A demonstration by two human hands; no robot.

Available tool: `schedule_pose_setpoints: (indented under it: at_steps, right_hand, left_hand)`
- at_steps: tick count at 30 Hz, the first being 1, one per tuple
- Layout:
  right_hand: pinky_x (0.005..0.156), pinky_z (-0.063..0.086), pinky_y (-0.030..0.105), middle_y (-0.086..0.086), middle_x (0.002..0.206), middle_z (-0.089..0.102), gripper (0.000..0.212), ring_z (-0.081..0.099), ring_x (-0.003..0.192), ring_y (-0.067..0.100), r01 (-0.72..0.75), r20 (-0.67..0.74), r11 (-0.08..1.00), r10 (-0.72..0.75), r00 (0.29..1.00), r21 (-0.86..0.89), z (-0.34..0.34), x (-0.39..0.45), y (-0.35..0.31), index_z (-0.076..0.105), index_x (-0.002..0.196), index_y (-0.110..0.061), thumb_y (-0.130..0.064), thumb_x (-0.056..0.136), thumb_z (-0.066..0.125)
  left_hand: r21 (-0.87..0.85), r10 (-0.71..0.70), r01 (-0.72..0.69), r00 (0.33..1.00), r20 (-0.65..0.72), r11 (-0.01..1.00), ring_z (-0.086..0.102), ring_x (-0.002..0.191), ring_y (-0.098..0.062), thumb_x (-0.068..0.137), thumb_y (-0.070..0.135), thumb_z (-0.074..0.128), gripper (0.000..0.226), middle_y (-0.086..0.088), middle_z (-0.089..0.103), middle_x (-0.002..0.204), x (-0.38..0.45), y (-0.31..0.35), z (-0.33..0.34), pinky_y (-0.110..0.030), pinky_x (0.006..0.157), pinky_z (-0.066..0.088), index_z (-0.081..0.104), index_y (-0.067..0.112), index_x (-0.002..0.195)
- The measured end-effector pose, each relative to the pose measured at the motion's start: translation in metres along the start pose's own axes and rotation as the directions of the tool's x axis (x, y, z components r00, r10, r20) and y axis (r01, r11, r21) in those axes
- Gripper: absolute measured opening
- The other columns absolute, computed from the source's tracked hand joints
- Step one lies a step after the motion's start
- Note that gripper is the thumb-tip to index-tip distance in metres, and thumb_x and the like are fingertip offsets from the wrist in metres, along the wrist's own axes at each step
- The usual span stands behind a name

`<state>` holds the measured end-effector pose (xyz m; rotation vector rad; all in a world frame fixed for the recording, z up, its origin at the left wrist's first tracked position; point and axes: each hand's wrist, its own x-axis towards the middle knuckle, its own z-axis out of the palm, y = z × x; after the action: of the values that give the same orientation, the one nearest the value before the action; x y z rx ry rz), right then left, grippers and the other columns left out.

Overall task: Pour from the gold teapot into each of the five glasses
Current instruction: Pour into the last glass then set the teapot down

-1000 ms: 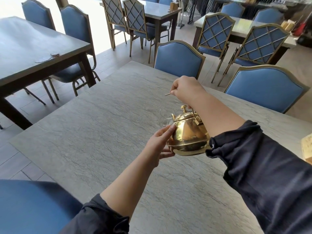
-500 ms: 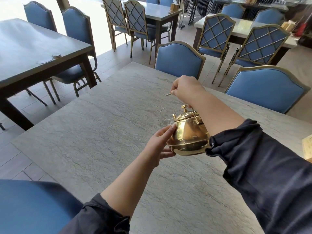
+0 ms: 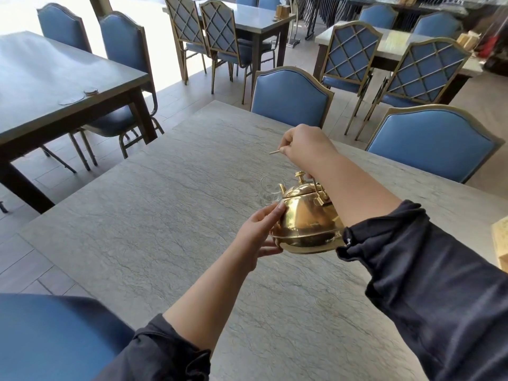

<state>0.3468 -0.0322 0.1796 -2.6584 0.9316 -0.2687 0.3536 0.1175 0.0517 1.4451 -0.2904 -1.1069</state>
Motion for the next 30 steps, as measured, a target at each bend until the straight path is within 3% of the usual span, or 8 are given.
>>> schedule_pose_setpoints:
  at_steps: [7, 10, 13, 17, 21, 24, 28, 30]
  right_hand:
    - [0.071, 0.052, 0.032, 0.008, 0.097, 0.070, 0.016, 0.061, 0.084, 0.021, 0.005, -0.148, 0.992, 0.014, 0.989, 0.125, 0.010, -0.034, 0.016, 0.072, 0.103, -0.013, -0.019, 0.095, 0.059]
    - [0.060, 0.040, 0.023, 0.006, 0.088, 0.068, 0.015, 0.055, 0.071, 0.016, 0.035, -0.211, 0.986, 0.001, 0.978, 0.164, 0.016, -0.052, 0.024, 0.070, 0.102, -0.013, -0.018, 0.096, 0.058]
    - [0.048, 0.032, 0.018, 0.008, 0.085, 0.066, 0.013, 0.051, 0.065, 0.015, 0.056, -0.261, 0.979, -0.003, 0.965, 0.197, 0.024, -0.072, 0.033, 0.068, 0.102, -0.016, -0.020, 0.097, 0.057]
    - [0.055, 0.037, 0.014, 0.010, 0.099, 0.067, 0.020, 0.060, 0.081, 0.018, 0.098, -0.316, 0.952, -0.001, 0.949, 0.290, 0.030, -0.104, 0.049, 0.063, 0.115, -0.018, -0.021, 0.096, 0.059]
    - [0.074, 0.052, 0.029, 0.013, 0.113, 0.065, 0.039, 0.063, 0.099, 0.026, 0.054, -0.305, 0.907, 0.084, 0.949, 0.417, 0.022, -0.140, 0.073, 0.053, 0.133, -0.011, -0.023, 0.096, 0.058]
    - [0.069, 0.056, 0.034, 0.015, 0.103, 0.068, 0.038, 0.063, 0.079, 0.023, 0.000, -0.273, 0.873, 0.152, 0.950, 0.489, 0.011, -0.170, 0.099, 0.056, 0.128, -0.007, -0.027, 0.096, 0.059]
    - [0.052, 0.046, 0.019, 0.000, 0.082, 0.064, 0.025, 0.059, 0.064, 0.014, -0.031, -0.262, 0.822, 0.217, 0.941, 0.568, -0.015, -0.217, 0.139, 0.061, 0.115, -0.011, -0.027, 0.095, 0.060]
    - [0.047, 0.046, 0.014, -0.008, 0.075, 0.059, 0.018, 0.058, 0.058, 0.008, -0.062, -0.248, 0.800, 0.257, 0.934, 0.597, -0.028, -0.241, 0.162, 0.061, 0.110, -0.016, -0.026, 0.095, 0.061]
  left_hand:
    - [0.037, 0.029, -0.030, 0.999, 0.034, 0.999, 0.071, 0.089, -0.018, 0.087, 0.050, 0.069, 0.064, 0.004, 0.066, 0.111, -0.005, -0.009, -0.004, -0.029, 0.075, 0.062, 0.052, 0.031, 0.145]
    - [0.043, 0.031, -0.033, 0.999, 0.029, 0.999, 0.070, 0.100, -0.020, 0.083, 0.046, 0.073, 0.065, 0.001, 0.067, 0.116, -0.009, -0.014, -0.006, -0.025, 0.069, 0.061, 0.053, 0.035, 0.144]
    - [0.039, 0.040, -0.041, 0.999, 0.007, 0.998, 0.071, 0.103, -0.017, 0.082, 0.040, 0.078, 0.065, 0.002, 0.073, 0.112, -0.013, -0.019, -0.006, -0.031, 0.079, 0.060, 0.055, 0.037, 0.142]
    - [0.069, 0.077, -0.075, 0.997, -0.019, 0.995, 0.068, 0.106, -0.018, 0.078, 0.035, 0.082, 0.068, -0.006, 0.071, 0.117, -0.024, -0.029, 0.000, -0.036, 0.087, 0.055, 0.056, 0.036, 0.141]
    - [0.093, 0.106, -0.103, 0.994, -0.032, 0.990, 0.067, 0.110, -0.022, 0.066, 0.038, 0.087, 0.070, -0.009, 0.058, 0.138, -0.040, -0.038, 0.019, -0.041, 0.096, 0.056, 0.062, 0.041, 0.132]
    - [0.124, 0.125, -0.124, 0.992, -0.005, 0.985, 0.065, 0.107, -0.021, 0.067, 0.035, 0.086, 0.073, -0.009, 0.051, 0.140, -0.054, -0.046, 0.046, -0.035, 0.089, 0.058, 0.063, 0.036, 0.135]
    - [0.142, 0.098, -0.105, 0.994, 0.050, 0.984, 0.066, 0.106, -0.020, 0.069, 0.030, 0.087, 0.066, -0.009, 0.052, 0.136, -0.073, -0.063, 0.098, -0.020, 0.070, 0.061, 0.065, 0.035, 0.131]
    - [0.157, 0.097, -0.108, 0.992, 0.074, 0.982, 0.065, 0.112, -0.023, 0.061, 0.035, 0.089, 0.068, -0.007, 0.056, 0.135, -0.078, -0.075, 0.127, -0.022, 0.074, 0.061, 0.065, 0.038, 0.125]
